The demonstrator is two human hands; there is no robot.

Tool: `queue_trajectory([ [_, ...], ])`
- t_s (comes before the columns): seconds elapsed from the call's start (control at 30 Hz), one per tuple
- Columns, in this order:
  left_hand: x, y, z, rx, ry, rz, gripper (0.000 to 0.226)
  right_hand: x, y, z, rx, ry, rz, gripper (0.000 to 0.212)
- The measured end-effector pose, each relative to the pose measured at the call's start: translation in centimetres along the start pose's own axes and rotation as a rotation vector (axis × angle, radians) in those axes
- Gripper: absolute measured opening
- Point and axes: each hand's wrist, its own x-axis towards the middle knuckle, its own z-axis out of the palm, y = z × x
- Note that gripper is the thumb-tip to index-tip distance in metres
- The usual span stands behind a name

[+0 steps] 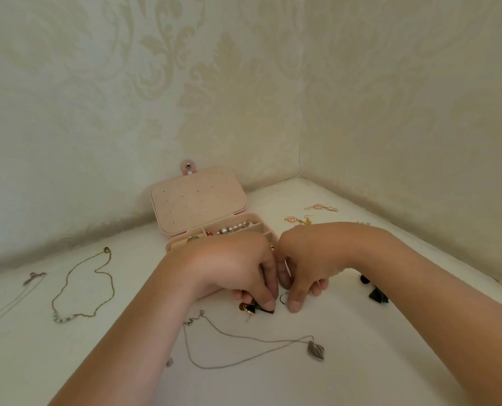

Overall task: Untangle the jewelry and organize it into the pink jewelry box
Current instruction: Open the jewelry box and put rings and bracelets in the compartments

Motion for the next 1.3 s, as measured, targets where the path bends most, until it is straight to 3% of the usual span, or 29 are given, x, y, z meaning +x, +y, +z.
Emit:
queue_trajectory([
  [0.13,-0.6,-0.3,-1.0,0.005,0.013,-0.016,0.008,0.0,-0.3,0.1,0.039,0.013,-0.026,0.026],
  [0.27,-0.6,-0.7,-2.0,0.06,0.246,-0.002,0.019,0.3,-0.2,0.3,0.041,0.023,-0.049,0.013],
  [0.4,-0.9,-1.5,-3.0,-0.099,0.404,-0.006,0.027,0.1,-0.3,0.1,0.028,0.038,-0.079,0.01],
  [0.5,-1.4,-1.8,-3.8,-0.28,0.494,0.021,0.021,0.2,-0.7,-0.7,0.188,0.329,-0.177,0.008],
  [0.6,-1.8,-2.0,-4.4,-0.455,0.528,0.072,0.013,0.5,-0.9,-1.3,0.694,0.609,-0.276,0.007],
  [0.67,-1.9,-2.1,-4.7,-0.57,0.536,0.104,0.01,0.6,-1.1,-1.2,0.961,0.625,-0.317,0.006],
  [0.77,-1.7,-2.3,-4.7,-0.629,0.579,0.118,0.006,0.9,-1.6,-0.8,1.151,0.617,-0.329,0.006],
  [1.07,-1.5,-2.5,-4.7,-0.695,0.606,0.129,0.004,1.1,-1.8,-0.7,1.265,0.611,-0.349,0.005],
  [1.3,-1.5,-2.7,-4.7,-0.797,0.54,0.185,0.013,0.6,-2.1,-0.8,1.221,0.638,-0.339,0.005],
])
